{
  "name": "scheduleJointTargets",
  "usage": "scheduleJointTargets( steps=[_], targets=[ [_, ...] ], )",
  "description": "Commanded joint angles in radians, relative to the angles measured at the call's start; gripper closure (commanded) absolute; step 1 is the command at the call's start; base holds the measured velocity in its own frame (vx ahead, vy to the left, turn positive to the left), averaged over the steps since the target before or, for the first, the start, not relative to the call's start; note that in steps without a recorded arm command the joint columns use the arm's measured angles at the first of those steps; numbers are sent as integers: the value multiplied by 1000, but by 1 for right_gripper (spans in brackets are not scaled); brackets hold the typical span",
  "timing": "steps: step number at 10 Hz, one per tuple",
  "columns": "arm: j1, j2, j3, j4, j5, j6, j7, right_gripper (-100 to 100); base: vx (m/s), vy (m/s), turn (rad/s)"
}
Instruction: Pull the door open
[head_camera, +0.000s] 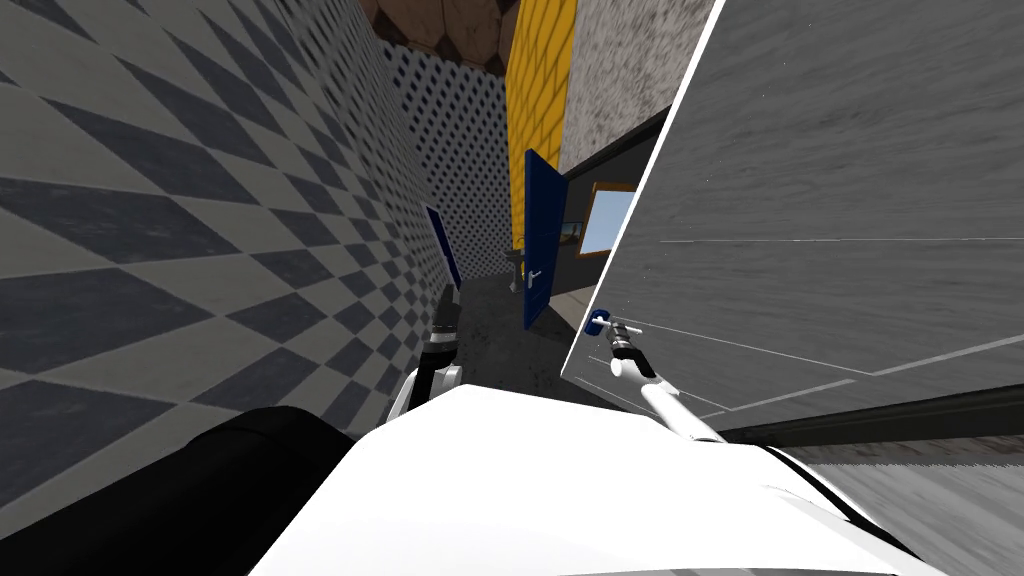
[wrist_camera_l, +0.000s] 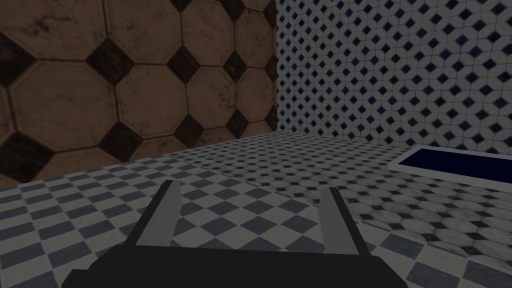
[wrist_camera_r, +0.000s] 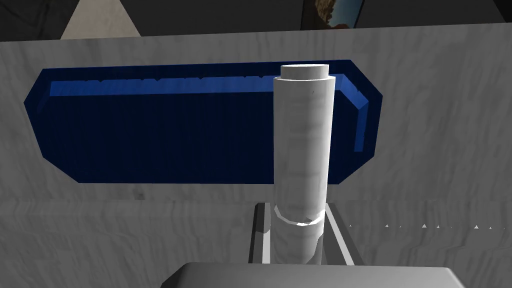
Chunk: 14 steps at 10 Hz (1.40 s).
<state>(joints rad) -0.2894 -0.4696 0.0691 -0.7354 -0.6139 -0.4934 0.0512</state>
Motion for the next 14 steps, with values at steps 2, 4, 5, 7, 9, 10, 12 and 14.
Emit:
scheduleJointTargets(
  steps=[2,4,5,7,9,10,12,14],
  targets=[
    [4,-7,19,-7,6,-3,-19,100,-176,-49,71],
    [6,-8,32,-11,7,-2,-25,100,-100,-7,58],
    [7,-10,36,-14,8,-2,-28,100,-156,-22,78],
    [12,-17,51,-22,9,-4,-40,100,-142,-48,72],
    [19,-27,73,-35,10,-7,-57,100,-198,-65,101],
    [23,-33,84,-42,11,-8,-65,100,-231,-61,127],
    [30,-43,105,-54,13,-11,-81,100,-193,-47,90],
    [35,-51,121,-63,14,-13,-93,100,-205,-71,77]
  ],
)
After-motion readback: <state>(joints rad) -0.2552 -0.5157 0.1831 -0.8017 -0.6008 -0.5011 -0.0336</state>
